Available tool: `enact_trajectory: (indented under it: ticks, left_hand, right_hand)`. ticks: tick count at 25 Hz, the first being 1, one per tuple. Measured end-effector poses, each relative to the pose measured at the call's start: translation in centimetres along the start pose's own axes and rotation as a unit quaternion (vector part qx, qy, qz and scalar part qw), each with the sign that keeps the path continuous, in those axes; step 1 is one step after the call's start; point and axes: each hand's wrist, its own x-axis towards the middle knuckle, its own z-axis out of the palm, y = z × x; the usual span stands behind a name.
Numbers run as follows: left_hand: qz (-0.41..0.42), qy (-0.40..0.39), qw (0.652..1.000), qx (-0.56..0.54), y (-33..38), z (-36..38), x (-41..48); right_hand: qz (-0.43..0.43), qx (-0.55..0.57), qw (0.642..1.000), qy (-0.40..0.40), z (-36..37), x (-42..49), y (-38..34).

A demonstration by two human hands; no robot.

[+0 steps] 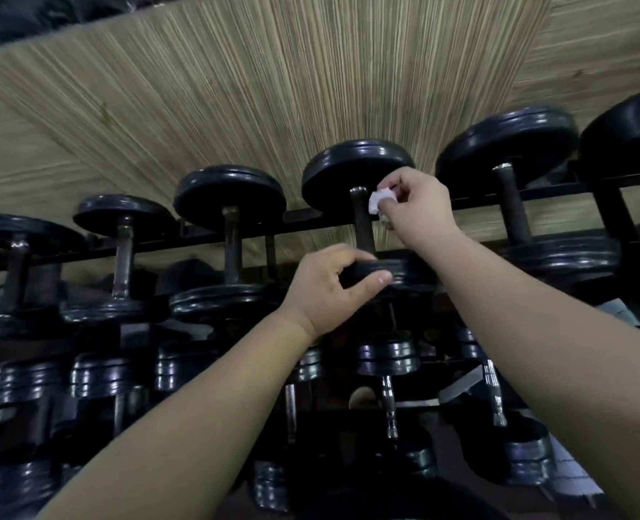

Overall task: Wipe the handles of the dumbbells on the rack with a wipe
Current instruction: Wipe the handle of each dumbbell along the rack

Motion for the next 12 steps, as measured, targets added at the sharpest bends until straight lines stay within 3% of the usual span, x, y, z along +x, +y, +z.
enact_trajectory:
  ticks: [6,12]
  left_hand:
    - [0.083,0.055,0.995,-0.02,-1.7,0.8,0.1]
    - [0.079,0.074,0.994,-0.031,-2.5,1.2,-0.1]
  right_hand:
    - [-0.051,-0.054,0.997,-0.006,1.0,1.3,0.6]
    - [-0.103,-0.142,0.983,-0.054,1.0,2.1,1.1]
